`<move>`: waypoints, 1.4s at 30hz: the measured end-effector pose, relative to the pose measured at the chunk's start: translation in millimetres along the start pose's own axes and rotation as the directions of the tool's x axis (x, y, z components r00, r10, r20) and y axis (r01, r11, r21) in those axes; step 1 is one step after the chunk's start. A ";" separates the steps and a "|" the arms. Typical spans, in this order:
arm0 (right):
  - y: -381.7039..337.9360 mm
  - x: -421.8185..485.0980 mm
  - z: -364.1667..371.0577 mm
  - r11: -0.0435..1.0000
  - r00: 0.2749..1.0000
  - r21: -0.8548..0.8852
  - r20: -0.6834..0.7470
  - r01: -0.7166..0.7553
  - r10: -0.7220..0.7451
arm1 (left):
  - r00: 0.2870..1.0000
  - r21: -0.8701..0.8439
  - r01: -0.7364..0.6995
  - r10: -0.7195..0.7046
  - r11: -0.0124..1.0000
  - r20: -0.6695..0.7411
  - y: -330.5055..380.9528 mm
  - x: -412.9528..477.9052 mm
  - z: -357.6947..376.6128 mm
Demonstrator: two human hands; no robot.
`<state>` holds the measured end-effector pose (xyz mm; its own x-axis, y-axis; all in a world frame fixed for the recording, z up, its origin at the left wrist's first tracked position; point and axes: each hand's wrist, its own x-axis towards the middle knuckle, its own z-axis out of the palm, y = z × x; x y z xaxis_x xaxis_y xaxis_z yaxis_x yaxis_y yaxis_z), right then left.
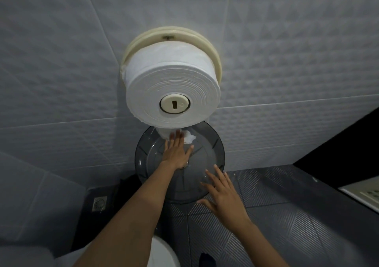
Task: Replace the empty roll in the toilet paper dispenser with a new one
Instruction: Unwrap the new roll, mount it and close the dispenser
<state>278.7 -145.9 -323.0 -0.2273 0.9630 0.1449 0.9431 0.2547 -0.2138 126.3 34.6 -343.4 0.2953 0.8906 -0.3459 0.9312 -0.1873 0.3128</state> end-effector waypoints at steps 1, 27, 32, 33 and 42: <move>0.7 0.8 0.9 1.000 1.000 0.008 -0.011 0.006 -0.006 | 1.000 -0.002 0.006 -0.006 1.000 -0.007 0.5 4.1 -2.0; -1.0 -3.1 2.2 0.997 0.991 0.063 -0.127 0.044 -0.035 | 0.998 0.030 0.064 -0.063 0.998 -0.007 11.0 -5.6 1.4; -2.1 -3.3 2.0 0.998 0.990 0.047 -0.131 0.052 -0.046 | 0.994 0.011 0.105 -0.105 0.994 -0.026 11.5 8.3 -2.8; -2.2 -3.0 2.0 0.998 0.990 0.041 -0.134 0.054 -0.048 | 0.994 0.004 0.108 -0.108 0.994 -0.026 11.7 9.6 -3.9; -3.8 0.8 -5.0 0.997 0.996 0.074 -0.087 0.033 -0.026 | 0.993 0.013 0.085 -0.086 0.996 0.077 6.1 -34.9 -17.3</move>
<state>276.1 -146.6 -317.3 -0.2302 0.9447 0.2336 0.9145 0.2921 -0.2799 118.0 9.6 -314.2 0.2299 0.8686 -0.4389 0.9557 -0.1163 0.2704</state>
